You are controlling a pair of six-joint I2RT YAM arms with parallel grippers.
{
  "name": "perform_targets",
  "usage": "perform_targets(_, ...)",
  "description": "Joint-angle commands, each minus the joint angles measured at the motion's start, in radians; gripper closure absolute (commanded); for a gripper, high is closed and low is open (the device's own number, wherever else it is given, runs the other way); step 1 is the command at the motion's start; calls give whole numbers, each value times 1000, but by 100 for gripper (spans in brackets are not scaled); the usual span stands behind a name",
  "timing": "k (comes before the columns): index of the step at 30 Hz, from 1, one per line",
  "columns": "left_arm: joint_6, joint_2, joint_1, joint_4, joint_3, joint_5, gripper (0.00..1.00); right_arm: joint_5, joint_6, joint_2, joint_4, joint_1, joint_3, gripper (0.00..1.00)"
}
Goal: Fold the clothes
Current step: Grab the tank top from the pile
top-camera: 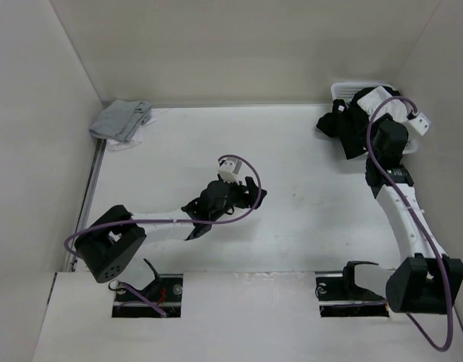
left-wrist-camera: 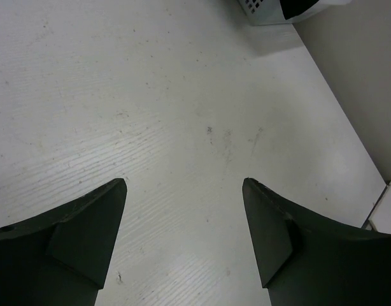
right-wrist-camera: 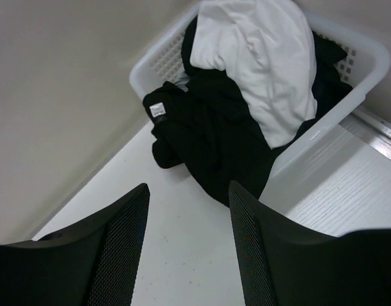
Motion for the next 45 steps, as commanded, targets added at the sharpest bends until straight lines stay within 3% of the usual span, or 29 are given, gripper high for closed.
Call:
perform_targets(1,7,-29,9,49,-4,16,27,19,18,122,101,-42,78,42)
perform_targets(3,7,-33,16,58,-11,16,27,13,30,249,126,-92,142,52)
perform_targets(5,14,-41,19,65,-16,14,27,-16,44,366,132,-137,214,83)
perform_targets(8,18,-50,19,83,-30,6,28,-28,41,458,145,-168,280,96)
perform_targets(10,26,-50,19,115,-43,2,34,-30,44,535,135,-195,344,96)
perform_targets(13,34,-40,26,128,-48,9,49,-77,36,685,102,-235,485,73)
perform_targets(16,23,-43,44,126,-48,32,51,-79,26,799,63,-249,590,52)
perform_targets(23,-5,-26,72,135,-54,49,48,-31,-1,965,-27,-267,768,47)
perform_targets(31,-31,-7,93,154,-60,56,48,106,-53,1009,-69,-275,797,51)
perform_targets(36,-42,-3,102,164,-67,56,47,44,-79,1048,-84,-290,819,62)
perform_targets(41,-43,2,105,166,-68,56,47,30,-87,1045,-92,-292,833,90)
perform_targets(45,-45,5,104,169,-67,56,47,44,-82,947,12,-289,750,100)
